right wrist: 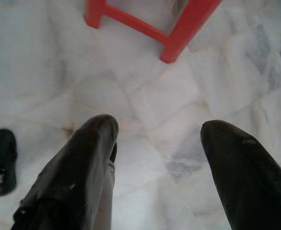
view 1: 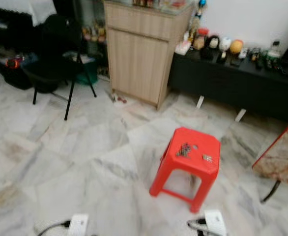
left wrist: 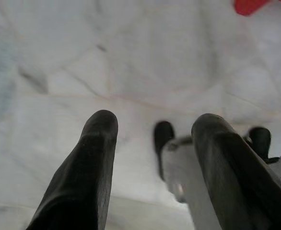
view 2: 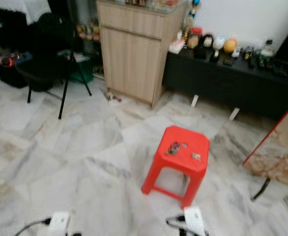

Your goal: Hang keys on a hook

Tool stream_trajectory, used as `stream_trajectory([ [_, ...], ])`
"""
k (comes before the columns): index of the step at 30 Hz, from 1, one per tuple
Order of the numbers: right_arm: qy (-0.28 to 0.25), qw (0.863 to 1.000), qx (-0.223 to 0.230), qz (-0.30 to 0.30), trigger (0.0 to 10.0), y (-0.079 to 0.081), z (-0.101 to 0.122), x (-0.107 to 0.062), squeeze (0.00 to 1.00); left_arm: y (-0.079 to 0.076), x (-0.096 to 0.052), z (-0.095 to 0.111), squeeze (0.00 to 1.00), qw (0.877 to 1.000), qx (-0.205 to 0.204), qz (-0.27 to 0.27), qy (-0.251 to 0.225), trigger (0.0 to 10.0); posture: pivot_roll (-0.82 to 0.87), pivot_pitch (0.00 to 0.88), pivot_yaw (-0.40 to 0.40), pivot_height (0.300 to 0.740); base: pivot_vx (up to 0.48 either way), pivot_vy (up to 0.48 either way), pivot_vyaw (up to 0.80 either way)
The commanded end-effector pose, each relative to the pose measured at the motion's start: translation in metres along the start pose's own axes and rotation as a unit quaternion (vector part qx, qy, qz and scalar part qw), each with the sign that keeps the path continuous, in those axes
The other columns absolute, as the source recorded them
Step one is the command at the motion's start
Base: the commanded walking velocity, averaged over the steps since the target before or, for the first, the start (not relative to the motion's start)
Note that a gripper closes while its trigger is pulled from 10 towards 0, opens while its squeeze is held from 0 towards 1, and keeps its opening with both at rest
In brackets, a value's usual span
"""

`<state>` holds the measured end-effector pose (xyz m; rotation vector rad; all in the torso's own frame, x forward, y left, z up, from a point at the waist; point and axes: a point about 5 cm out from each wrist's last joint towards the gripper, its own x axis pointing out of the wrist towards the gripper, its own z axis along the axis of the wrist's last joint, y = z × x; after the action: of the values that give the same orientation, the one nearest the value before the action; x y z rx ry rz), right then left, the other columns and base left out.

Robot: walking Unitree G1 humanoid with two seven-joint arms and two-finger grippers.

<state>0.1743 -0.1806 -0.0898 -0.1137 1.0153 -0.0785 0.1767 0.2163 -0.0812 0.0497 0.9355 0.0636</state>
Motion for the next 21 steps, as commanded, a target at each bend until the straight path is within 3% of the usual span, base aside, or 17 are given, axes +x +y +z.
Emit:
stream_trajectory([
  [1,0.006,1.0,0.002,-0.018,10.0,-0.0098,-0.0063,-0.0008,0.0,-0.0108,0.0008,-0.0015,0.0,1.0,0.003,-0.015,0.004,10.0,0.07,0.0,-0.073,0.74,0.0,0.296,0.0],
  [8,0.01,1.0,-0.007,-0.015,10.0,-0.0093,-0.0081,-0.001,0.0,-0.0113,0.0005,-0.0031,0.0,1.0,0.007,-0.017,0.005,10.0,0.07,0.0,-0.071,0.74,0.0,0.292,0.0],
  [21,0.011,1.0,-0.013,-0.014,10.0,-0.0084,-0.0105,-0.0015,0.0,-0.0117,0.0001,-0.004,0.0,1.0,0.017,-0.019,0.003,10.0,0.07,0.0,-0.064,0.74,0.0,0.0,0.0],
])
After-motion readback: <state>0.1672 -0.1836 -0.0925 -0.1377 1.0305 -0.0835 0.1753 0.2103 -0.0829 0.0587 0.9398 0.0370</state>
